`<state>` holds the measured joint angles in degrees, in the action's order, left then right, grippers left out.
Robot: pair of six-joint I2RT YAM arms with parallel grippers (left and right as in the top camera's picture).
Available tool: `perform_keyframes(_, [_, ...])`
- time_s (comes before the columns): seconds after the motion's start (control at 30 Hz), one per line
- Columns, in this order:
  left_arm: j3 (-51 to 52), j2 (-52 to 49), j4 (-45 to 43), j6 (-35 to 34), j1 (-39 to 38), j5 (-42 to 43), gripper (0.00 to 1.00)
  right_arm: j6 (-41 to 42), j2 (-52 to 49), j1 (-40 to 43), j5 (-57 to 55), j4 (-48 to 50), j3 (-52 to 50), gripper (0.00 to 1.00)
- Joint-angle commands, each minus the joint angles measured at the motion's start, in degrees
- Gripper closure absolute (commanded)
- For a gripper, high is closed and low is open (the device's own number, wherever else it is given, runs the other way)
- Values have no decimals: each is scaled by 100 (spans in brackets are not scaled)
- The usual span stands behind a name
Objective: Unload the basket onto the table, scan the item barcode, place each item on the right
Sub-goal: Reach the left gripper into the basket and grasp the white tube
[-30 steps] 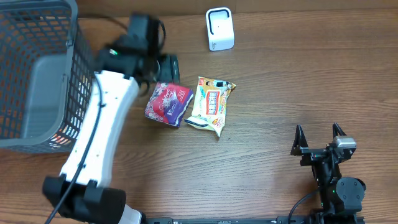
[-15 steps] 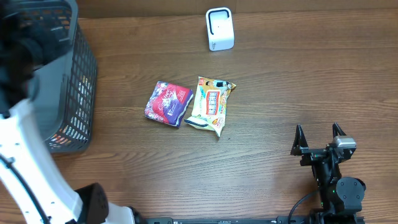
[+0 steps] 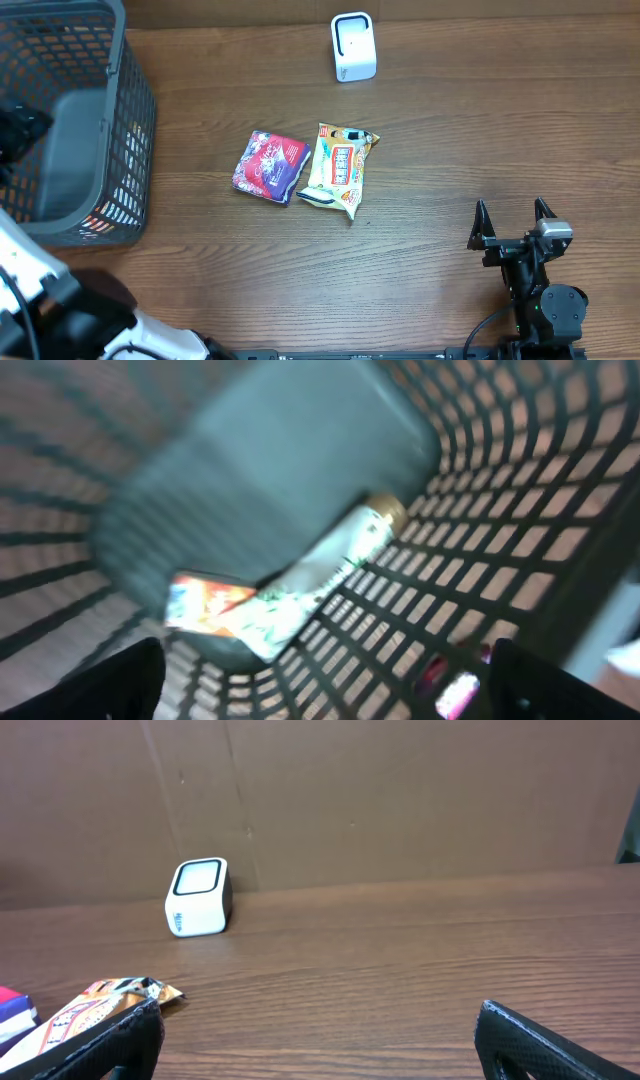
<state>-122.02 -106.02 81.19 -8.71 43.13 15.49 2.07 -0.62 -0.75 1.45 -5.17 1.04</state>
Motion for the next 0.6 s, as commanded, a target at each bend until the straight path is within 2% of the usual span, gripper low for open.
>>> perform_keyframes(0.0, [133, -490, -94, 575, -79, 374, 4, -17, 46, 13, -31, 35, -57, 0])
perform_keyframes(0.1, [133, -964, -192, 608, -74, 358, 5, -17, 46, 13, -31, 35, -57, 0])
perform_keyframes(0.27, [133, -1519, -149, 1032, -96, 529, 12, -17, 46, 13, -31, 35, -57, 0])
perform_keyframes(0.57, [138, -2382, 133, 1491, -492, 540, 13, -17, 46, 13, -31, 35, -57, 0])
